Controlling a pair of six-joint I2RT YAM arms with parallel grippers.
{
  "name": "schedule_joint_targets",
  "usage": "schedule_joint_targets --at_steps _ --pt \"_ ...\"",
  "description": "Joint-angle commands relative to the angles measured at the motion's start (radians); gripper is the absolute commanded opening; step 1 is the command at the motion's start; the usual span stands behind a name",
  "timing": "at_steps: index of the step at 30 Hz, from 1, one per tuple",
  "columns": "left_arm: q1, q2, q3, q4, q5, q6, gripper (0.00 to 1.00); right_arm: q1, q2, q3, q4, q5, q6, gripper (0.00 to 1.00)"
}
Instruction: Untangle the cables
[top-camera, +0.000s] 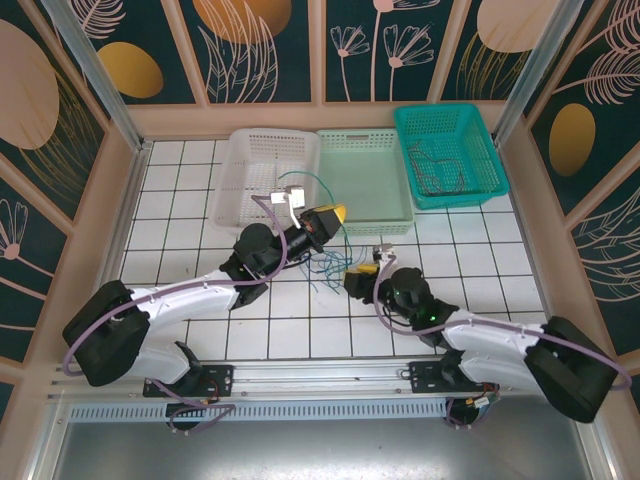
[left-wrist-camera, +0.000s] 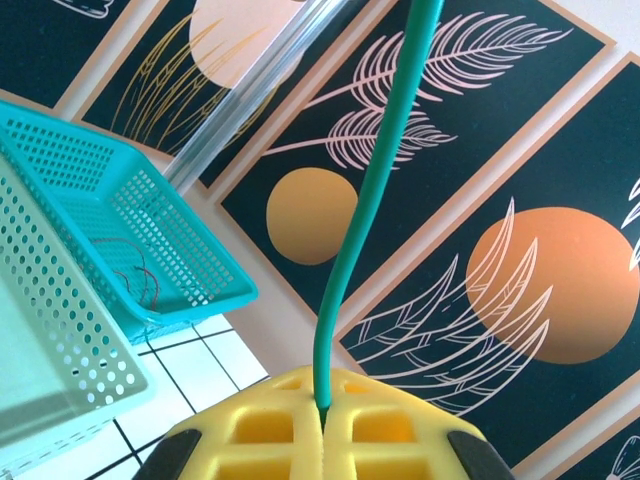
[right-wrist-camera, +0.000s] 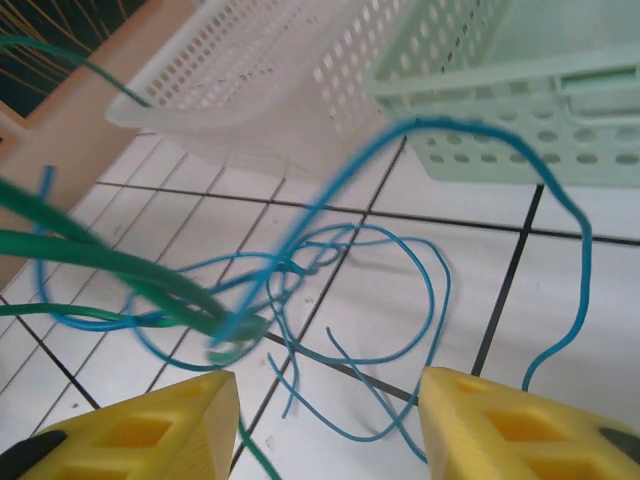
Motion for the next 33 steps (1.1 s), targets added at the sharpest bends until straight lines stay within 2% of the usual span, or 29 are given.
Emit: schedule_joint_targets --at_steps 1,6,8,13,20,25,33 --pt "0.005 0.013 -0.002 0.061 -0.007 -0.022 0.01 0.013 -0.117 -0.012 -0.072 0.042 -0.052 0.55" --pt "0.005 0.026 0.016 0.033 -0.006 -0.019 0.01 0.022 -0.216 0.05 -0.246 0.071 -0.141 0.55" --pt "0.006 0.031 0.027 0.016 0.006 -0.012 0.01 0.023 -0.236 0.076 -0.292 0.092 -0.173 0.59" --pt "0.005 0.043 0.048 -0.024 0.023 0.0 0.01 0.021 -0.273 0.088 -0.242 0.107 -0.178 0.64" --pt "0.005 0.081 0.078 -0.046 0.087 -0.011 0.0 0.019 -0.14 0.167 -0.168 0.083 -0.214 0.65" --pt "0.003 0.088 0.091 -0.079 0.114 0.004 0.0 0.014 -0.051 0.241 -0.19 0.102 -0.258 0.64" --pt "0.003 0.083 0.093 -0.155 0.115 0.051 0.0 -0.021 -0.087 0.227 -0.174 0.083 -0.251 0.59"
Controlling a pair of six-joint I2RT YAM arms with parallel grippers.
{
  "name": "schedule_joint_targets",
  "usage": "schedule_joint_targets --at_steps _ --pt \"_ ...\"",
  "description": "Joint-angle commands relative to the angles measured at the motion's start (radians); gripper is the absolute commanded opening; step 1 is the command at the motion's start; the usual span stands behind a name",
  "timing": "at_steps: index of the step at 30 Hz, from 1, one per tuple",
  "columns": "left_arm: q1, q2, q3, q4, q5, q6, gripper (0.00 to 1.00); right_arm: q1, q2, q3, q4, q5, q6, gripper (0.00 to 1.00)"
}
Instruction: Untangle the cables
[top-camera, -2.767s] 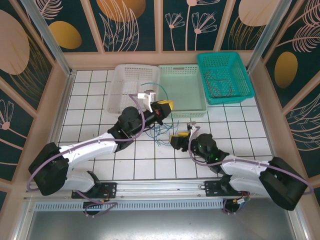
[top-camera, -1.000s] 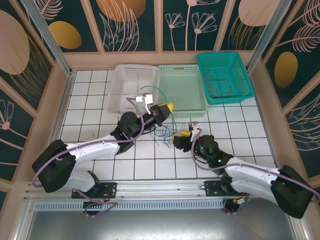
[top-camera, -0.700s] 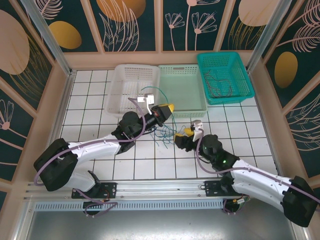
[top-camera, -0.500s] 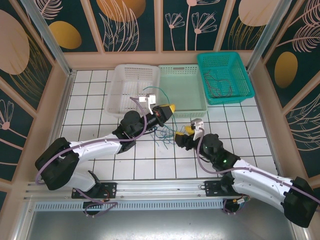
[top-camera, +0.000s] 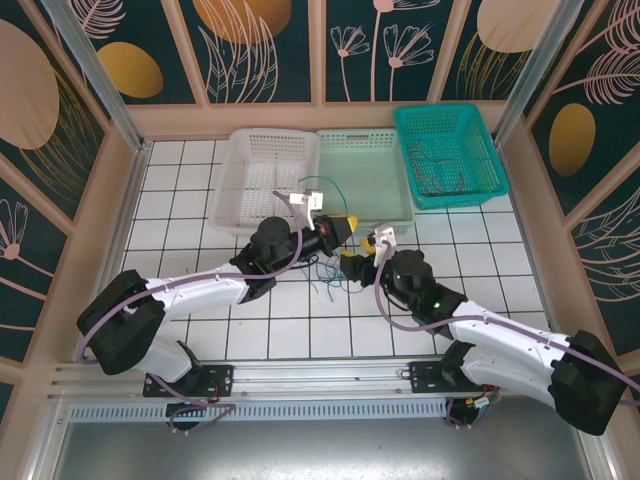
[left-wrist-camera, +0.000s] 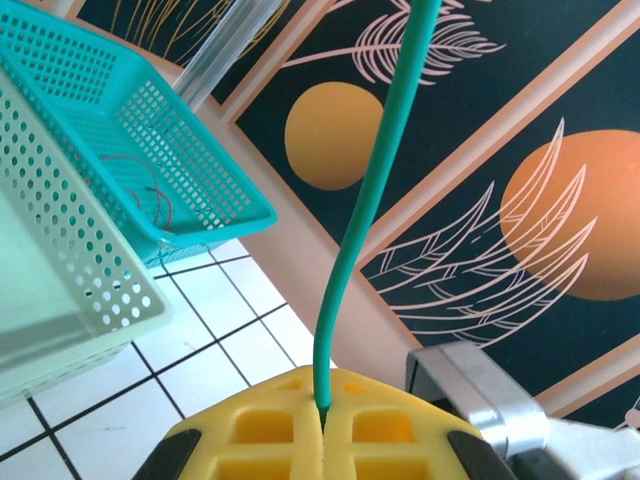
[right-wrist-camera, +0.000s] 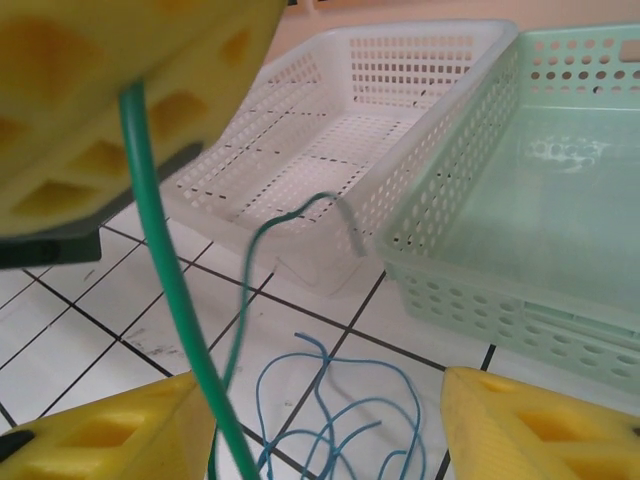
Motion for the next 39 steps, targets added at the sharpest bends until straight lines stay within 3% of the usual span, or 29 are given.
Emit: schedule_joint_targets --at_steps 1,5,11,16,19,22,25,29,32,39 --pt "0.005 0.0 0.031 -0.02 0.027 0.03 0.0 -0.021 -0.03 0.013 0.046 -0.012 -0.016 0.57" --pt "0.003 0.015 0.041 -0.009 0.05 0.026 0.01 -0.032 -0.011 0.026 0.074 -0.042 -0.009 0.43" --pt "0.002 0.013 0.047 0.001 0.066 0.032 0.01 -0.035 0.053 0.052 0.095 -0.096 -0.004 0.35" --pt "0.002 0.004 0.039 -0.023 0.062 0.037 0.13 -0.036 0.031 0.034 0.107 -0.073 0.007 0.0" --pt "0.002 -0.009 0.033 -0.047 0.043 0.043 0.32 -0.039 0.008 0.03 0.097 -0.062 0.007 0.0" --pt "0.002 -0.036 0.025 -0.092 0.016 0.065 0.4 -0.039 -0.009 0.026 0.087 -0.057 0.004 0.0" --pt "0.002 -0.086 0.006 -0.152 -0.041 0.087 0.65 -0.039 -0.015 0.022 0.077 -0.054 0.004 0.0" --pt "0.002 -0.177 -0.059 -0.193 -0.128 0.104 0.82 -0.038 -0.022 0.015 0.078 -0.056 0.003 0.0" --pt "0.002 -0.221 -0.103 -0.209 -0.162 0.105 0.85 -0.038 -0.026 0.013 0.077 -0.048 0.001 0.0" --pt "0.002 -0.184 -0.115 -0.24 -0.124 0.027 0.76 -0.038 -0.019 0.015 0.081 -0.023 0.008 0.0"
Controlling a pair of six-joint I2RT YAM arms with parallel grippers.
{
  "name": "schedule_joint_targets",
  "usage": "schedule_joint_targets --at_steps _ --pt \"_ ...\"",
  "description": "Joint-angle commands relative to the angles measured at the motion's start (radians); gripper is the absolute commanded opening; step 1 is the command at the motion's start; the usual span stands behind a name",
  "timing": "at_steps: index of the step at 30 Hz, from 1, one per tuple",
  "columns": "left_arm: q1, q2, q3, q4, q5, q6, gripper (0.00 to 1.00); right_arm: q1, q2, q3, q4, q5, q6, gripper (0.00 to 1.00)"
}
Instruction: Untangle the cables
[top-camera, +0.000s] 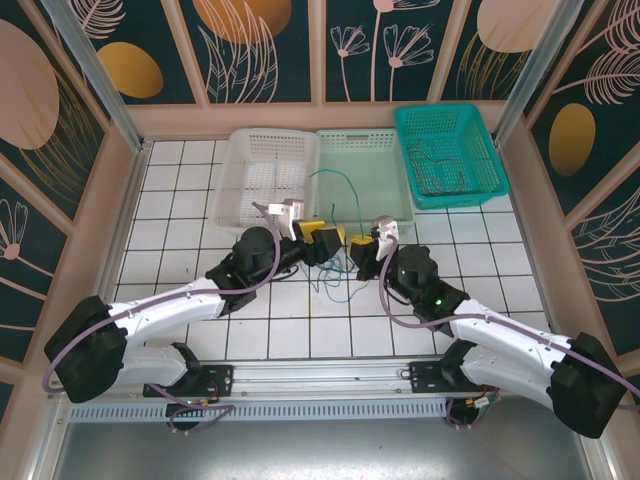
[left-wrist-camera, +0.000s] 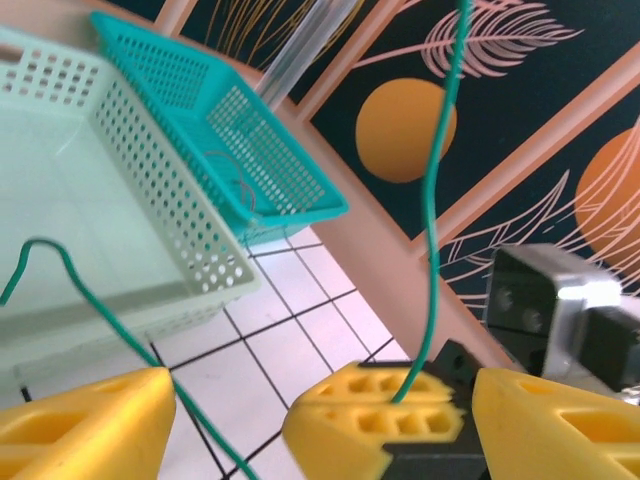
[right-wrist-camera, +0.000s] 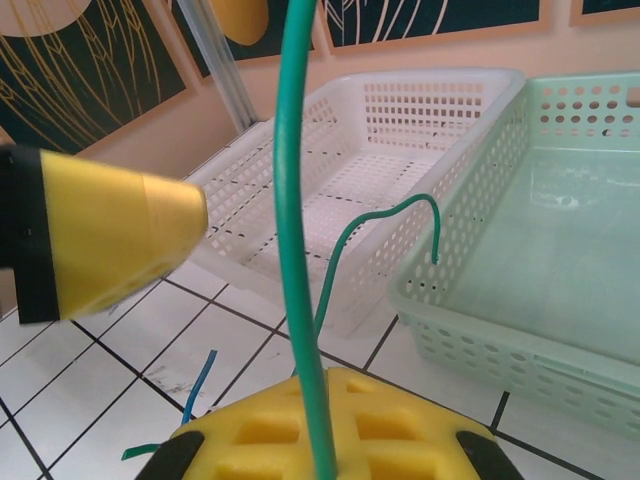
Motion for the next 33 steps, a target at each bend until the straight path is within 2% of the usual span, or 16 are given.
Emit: schedule_joint_targets --at_steps 1,13,33 --pt "0.003 0.028 -0.005 -0.042 -0.007 -0.047 0.76 -0.004 -0.018 -0.003 0.027 0.029 0.008 0.0" --pt "0.002 0.154 0.0 0.063 0.071 -0.142 0.69 -0.003 -0.047 -0.025 0.067 0.018 0.02 0.0" --pt "0.002 0.267 0.062 0.187 0.137 -0.15 0.42 -0.001 -0.106 -0.085 0.12 -0.022 0.05 0.0"
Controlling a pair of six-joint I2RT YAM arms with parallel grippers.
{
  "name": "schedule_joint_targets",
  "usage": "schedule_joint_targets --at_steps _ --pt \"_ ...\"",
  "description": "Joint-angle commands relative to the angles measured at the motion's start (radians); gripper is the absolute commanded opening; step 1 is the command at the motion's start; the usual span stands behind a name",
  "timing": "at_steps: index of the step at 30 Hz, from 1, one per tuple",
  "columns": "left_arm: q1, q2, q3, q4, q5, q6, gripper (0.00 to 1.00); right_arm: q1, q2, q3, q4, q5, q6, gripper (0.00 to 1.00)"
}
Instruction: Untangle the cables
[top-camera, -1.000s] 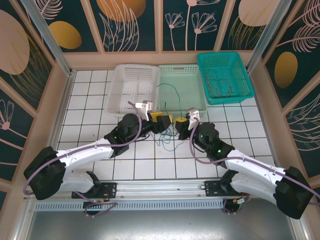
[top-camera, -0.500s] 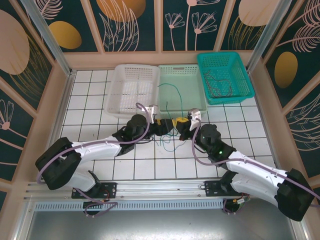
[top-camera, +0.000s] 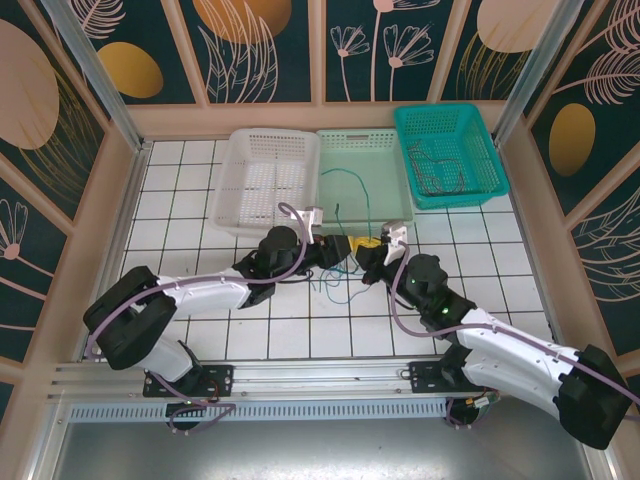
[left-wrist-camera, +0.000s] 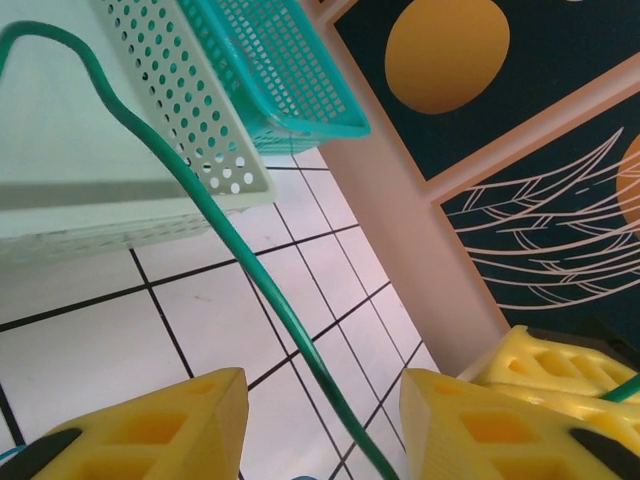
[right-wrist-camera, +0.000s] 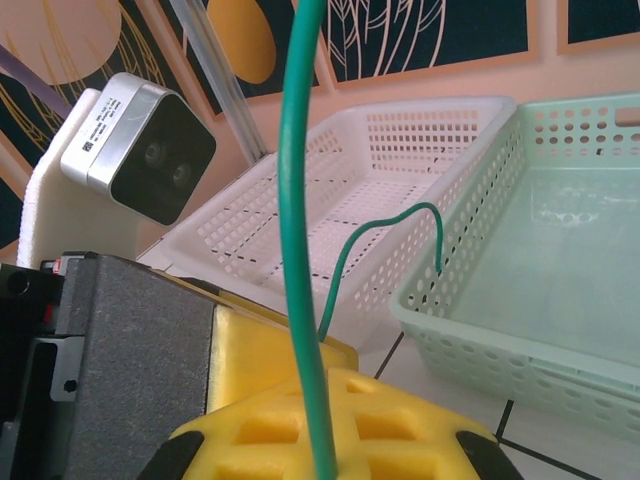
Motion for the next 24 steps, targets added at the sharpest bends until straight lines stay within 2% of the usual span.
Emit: schedule_joint_targets --at_steps 1,4,8,11,19,24 --pt "0.002 0.02 0.028 0.079 0.028 -0.011 0.4 -0.001 -0.014 -0.008 0.058 -0.027 0.015 0.0" --pt "0.002 0.026 0.031 0.09 0.037 -0.011 0.29 -0.001 -0.016 -0.011 0.055 -0.025 0.019 0.0" --pt "0.002 0.017 0.024 0.096 0.035 -0.003 0.1 -0.001 -0.014 -0.009 0.032 -0.012 0.02 0.0" --pt "0.002 -0.011 0.01 0.093 0.014 0.016 0.02 -0.001 -0.004 0.002 -0.025 0.027 0.025 0.0" --pt "0.005 -0.182 -0.048 -0.017 -0.124 0.116 0.0 -0.01 0.083 0.051 -0.29 0.13 0.056 0.0" --pt "0.008 -0.303 -0.086 -0.09 -0.224 0.16 0.0 -0.012 0.075 0.026 -0.336 0.175 0.09 0.0"
